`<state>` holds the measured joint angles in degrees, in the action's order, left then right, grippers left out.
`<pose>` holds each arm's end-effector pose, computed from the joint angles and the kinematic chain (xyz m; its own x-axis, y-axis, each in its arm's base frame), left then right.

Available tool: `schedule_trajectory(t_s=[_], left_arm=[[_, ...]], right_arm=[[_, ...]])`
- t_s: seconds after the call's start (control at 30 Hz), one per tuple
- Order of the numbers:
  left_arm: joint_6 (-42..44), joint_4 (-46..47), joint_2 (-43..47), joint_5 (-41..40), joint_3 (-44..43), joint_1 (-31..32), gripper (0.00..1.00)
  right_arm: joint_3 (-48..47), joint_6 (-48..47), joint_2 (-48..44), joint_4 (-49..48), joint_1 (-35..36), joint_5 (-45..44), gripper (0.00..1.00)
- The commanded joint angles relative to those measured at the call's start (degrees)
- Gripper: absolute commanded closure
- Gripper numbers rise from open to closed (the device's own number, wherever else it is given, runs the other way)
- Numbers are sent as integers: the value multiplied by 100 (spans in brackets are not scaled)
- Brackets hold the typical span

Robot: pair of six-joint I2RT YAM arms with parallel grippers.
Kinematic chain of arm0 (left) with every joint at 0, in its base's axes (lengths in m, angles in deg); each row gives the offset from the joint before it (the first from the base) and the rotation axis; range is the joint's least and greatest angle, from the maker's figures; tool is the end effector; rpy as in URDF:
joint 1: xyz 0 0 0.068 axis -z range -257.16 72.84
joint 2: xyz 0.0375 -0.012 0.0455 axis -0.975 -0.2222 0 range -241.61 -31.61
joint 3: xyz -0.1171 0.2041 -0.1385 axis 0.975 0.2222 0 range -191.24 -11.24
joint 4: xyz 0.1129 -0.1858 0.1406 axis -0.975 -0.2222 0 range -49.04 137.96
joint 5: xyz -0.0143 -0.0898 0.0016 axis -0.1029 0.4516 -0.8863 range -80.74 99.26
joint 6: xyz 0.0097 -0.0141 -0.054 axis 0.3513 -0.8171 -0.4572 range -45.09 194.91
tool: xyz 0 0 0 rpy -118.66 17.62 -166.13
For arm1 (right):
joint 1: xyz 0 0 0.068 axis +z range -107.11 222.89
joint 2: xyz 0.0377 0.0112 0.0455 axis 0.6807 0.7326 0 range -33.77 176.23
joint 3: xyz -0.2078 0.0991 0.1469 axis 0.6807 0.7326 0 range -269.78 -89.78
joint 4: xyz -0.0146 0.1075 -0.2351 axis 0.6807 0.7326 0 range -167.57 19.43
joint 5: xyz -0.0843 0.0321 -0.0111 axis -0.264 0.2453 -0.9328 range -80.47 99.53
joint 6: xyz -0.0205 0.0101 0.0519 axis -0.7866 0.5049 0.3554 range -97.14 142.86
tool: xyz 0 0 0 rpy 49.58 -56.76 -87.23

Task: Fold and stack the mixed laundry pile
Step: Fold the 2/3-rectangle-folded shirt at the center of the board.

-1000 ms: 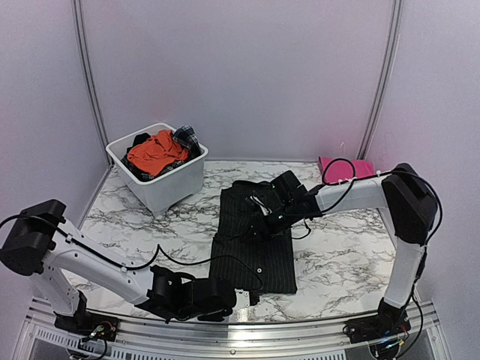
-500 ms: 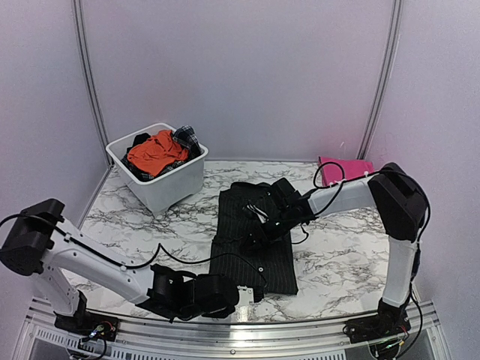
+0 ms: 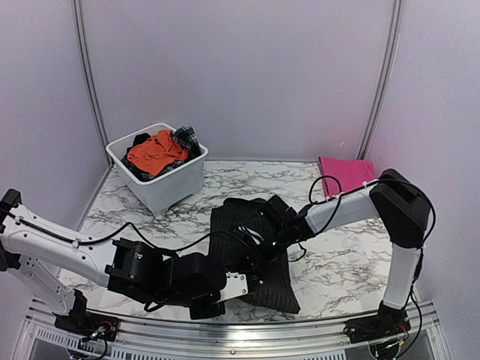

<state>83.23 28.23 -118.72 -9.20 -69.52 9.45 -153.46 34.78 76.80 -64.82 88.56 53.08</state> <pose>0.0315 -0.3205 0.2295 0.0914 0.7789 -0.6205 0.9311 0.1542 0.3306 0.2419 0.2867 0.1364 -0.7474 -0.5507 -0.3716 -0.6207 0.3794 0.6861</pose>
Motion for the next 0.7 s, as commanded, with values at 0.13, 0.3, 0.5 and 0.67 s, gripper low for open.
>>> schedule_trajectory(t_s=[0.13,0.3,0.5,0.67], left_arm=[[-627,-774,639,1091,-683,-754,100],[-674,-765,575,1769,-589,-943,100],[-665,-718,566,2116,-480,-1003,100],[-578,-708,333,2294,-641,-1370,100]], right_arm=[[1059,541,-527,-700,957,474,74],[1134,756,-1166,-642,1065,523,68],[86,27,-1422,512,94,233,53],[-520,-153,-1214,946,-652,-326,50]])
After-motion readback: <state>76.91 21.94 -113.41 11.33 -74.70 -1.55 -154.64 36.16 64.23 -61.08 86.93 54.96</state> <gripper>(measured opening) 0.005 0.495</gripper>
